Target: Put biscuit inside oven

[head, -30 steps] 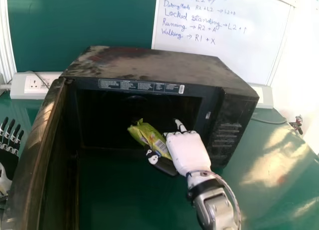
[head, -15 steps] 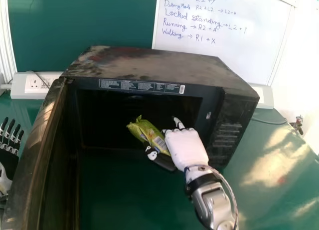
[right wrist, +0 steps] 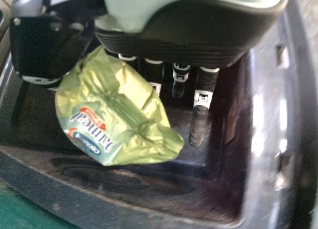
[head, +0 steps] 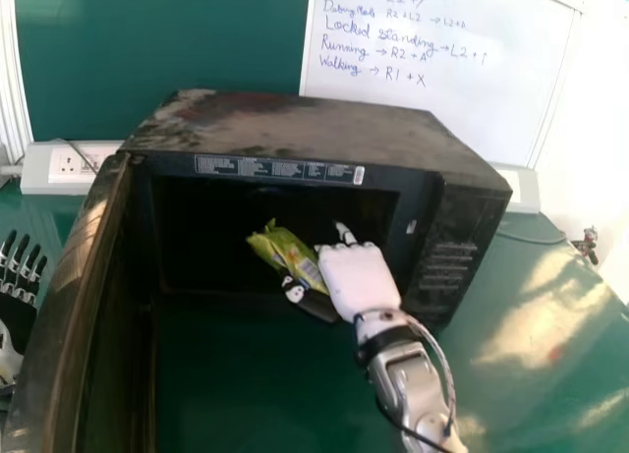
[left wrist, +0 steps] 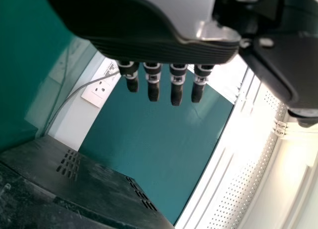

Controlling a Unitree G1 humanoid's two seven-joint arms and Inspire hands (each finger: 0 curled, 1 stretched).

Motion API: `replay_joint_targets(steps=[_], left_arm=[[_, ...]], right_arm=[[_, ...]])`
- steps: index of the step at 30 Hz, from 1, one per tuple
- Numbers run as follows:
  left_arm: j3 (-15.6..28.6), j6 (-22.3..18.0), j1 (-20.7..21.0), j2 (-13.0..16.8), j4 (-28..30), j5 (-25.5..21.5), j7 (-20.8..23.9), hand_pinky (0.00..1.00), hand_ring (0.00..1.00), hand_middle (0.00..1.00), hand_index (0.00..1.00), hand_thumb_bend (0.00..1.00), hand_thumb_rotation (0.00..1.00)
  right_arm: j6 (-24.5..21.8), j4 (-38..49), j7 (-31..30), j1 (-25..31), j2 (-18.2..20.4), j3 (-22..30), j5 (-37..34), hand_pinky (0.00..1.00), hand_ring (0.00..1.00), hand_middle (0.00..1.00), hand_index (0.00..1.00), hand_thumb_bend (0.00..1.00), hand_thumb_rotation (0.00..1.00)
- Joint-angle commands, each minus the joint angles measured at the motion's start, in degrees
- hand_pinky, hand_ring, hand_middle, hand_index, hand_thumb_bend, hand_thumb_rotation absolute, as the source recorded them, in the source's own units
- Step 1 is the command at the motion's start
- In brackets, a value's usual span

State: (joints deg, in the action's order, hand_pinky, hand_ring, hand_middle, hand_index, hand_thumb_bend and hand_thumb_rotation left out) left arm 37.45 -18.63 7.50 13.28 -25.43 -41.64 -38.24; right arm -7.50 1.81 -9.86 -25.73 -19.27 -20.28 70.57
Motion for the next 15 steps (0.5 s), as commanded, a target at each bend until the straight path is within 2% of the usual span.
replay_joint_targets(steps=[1, 2, 4, 7, 12, 15], left_arm=[[-0.17, -0.25, -1.78, -2.26, -2.24, -0.13, 0.00, 0.72, 0.70, 0.78, 0.94, 0.00, 0.00], [-0.18, -0.24, -1.77, -2.23, -2.28, -0.13, -0.05, 0.71, 0.70, 0.78, 0.94, 0.00, 0.00], [-0.20, -0.31, -1.79, -2.28, -2.24, -0.11, -0.10, 0.80, 0.72, 0.79, 0.95, 0.00, 0.00], [-0.26, -0.31, -1.86, -2.31, -2.09, 0.13, 0.32, 0.87, 0.73, 0.80, 0.96, 0.00, 0.00], [-0.15, -0.53, -1.67, -2.11, -2.70, 0.15, 0.16, 0.74, 0.71, 0.78, 0.94, 0.00, 0.00], [-0.14, -0.13, -1.76, -2.21, -2.43, -0.05, 0.39, 0.79, 0.72, 0.79, 0.94, 0.00, 0.00]], right_arm=[[0.08, -1.62, 1.32, -2.51, 0.47, -0.52, -0.95, 0.50, 0.45, 0.48, 0.54, 0.52, 0.00], [0.09, -2.37, 1.55, -2.98, 0.50, -0.67, -1.24, 0.50, 0.45, 0.48, 0.54, 0.52, 0.00], [0.09, -3.70, 1.94, -3.81, 0.51, -0.93, -1.70, 0.52, 0.45, 0.48, 0.54, 0.52, 0.00], [-0.01, -5.62, 2.35, -5.05, 0.54, -1.32, -2.29, 0.52, 0.46, 0.48, 0.53, 0.52, 0.00], [0.48, -9.30, 4.63, -7.07, 0.49, -2.20, -3.34, 0.52, 0.45, 0.48, 0.53, 0.52, 0.00], [1.19, -12.42, 7.24, -8.39, 0.63, -2.89, -4.01, 0.51, 0.45, 0.47, 0.54, 0.52, 0.00]])
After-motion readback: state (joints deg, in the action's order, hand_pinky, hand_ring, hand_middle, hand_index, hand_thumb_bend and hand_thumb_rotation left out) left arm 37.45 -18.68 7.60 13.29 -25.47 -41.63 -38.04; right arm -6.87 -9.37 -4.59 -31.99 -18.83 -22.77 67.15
